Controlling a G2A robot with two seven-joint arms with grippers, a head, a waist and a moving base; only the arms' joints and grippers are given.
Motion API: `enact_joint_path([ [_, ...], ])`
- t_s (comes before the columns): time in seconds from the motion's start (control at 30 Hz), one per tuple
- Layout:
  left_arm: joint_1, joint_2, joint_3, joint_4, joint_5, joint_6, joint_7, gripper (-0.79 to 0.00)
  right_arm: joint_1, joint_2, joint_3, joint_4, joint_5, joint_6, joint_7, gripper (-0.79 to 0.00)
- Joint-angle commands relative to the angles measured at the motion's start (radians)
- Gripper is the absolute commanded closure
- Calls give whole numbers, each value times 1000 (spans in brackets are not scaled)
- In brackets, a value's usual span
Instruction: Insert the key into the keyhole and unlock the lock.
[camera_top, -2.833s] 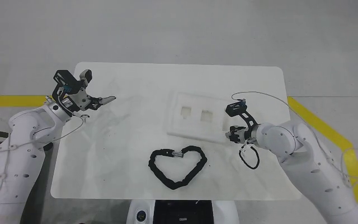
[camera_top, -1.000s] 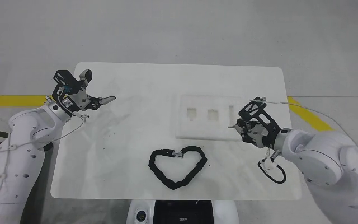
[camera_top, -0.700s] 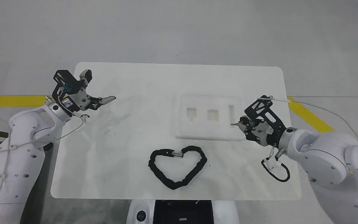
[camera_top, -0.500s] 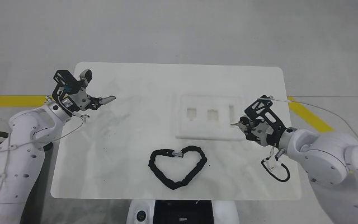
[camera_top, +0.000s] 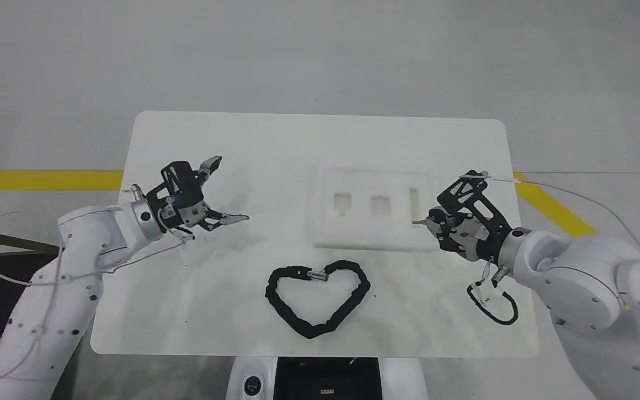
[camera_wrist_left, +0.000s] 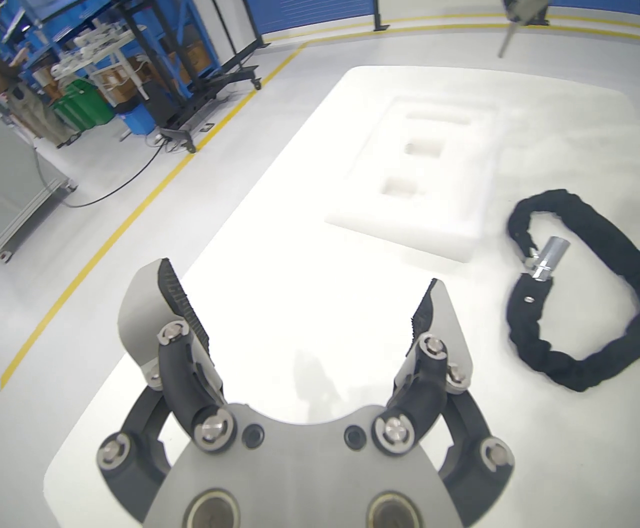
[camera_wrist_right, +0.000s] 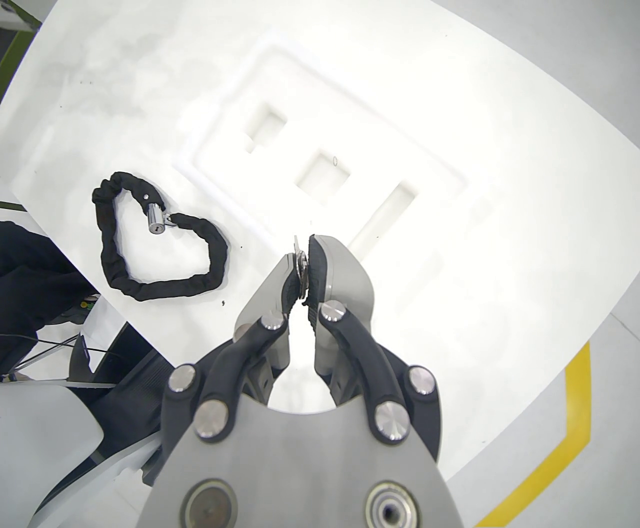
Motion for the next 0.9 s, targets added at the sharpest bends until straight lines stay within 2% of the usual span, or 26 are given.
enact_joint_path([
  [0.0,12,-2,25,-23,29,-23,29,-785,0,0,0,0,0,0,0,0],
  [0.13,16,-5,87,-62,89,-117,75,-785,0,0,0,0,0,0,0,0],
  [0.33,-7,-14,183,-78,203,-171,140,-785,0,0,0,0,0,0,0,0],
  [0.6,-49,-12,339,-105,433,-175,197,-785,0,0,0,0,0,0,0,0],
  [0.87,-112,-32,436,-44,507,-139,238,-785,0,0,0,0,0,0,0,0],
])
